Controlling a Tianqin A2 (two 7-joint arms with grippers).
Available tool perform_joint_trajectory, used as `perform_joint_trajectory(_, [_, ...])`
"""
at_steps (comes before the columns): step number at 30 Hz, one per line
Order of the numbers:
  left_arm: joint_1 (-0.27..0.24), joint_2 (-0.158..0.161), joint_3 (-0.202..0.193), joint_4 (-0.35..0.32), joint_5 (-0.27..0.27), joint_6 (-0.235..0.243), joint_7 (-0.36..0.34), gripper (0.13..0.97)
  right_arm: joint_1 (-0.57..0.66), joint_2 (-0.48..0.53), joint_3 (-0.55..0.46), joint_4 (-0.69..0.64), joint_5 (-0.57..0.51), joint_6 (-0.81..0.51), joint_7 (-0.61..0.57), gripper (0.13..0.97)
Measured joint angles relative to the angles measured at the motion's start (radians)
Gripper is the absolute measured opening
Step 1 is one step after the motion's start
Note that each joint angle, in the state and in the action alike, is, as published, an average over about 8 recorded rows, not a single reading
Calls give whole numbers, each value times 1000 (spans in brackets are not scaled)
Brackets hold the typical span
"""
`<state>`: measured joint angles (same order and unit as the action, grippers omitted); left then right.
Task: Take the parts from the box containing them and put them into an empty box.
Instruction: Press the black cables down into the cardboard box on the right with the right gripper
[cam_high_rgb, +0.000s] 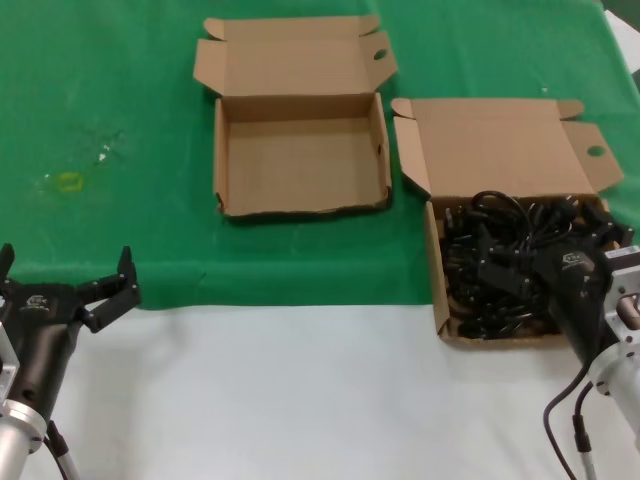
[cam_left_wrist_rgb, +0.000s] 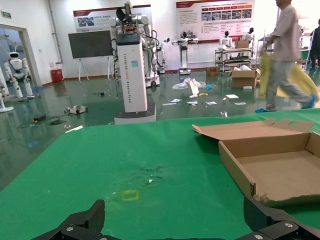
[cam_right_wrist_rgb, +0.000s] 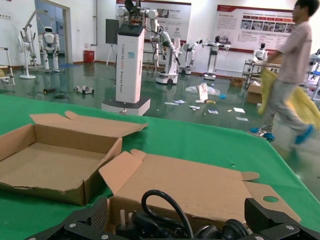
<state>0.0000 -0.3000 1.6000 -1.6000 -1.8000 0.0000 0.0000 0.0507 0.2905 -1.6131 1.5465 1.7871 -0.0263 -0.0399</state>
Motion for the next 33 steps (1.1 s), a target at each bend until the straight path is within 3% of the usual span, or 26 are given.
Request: perform_joint_trajectory(33, [0, 0, 0, 0, 0, 0, 0, 966, 0, 0, 0, 0, 0, 0, 0, 966])
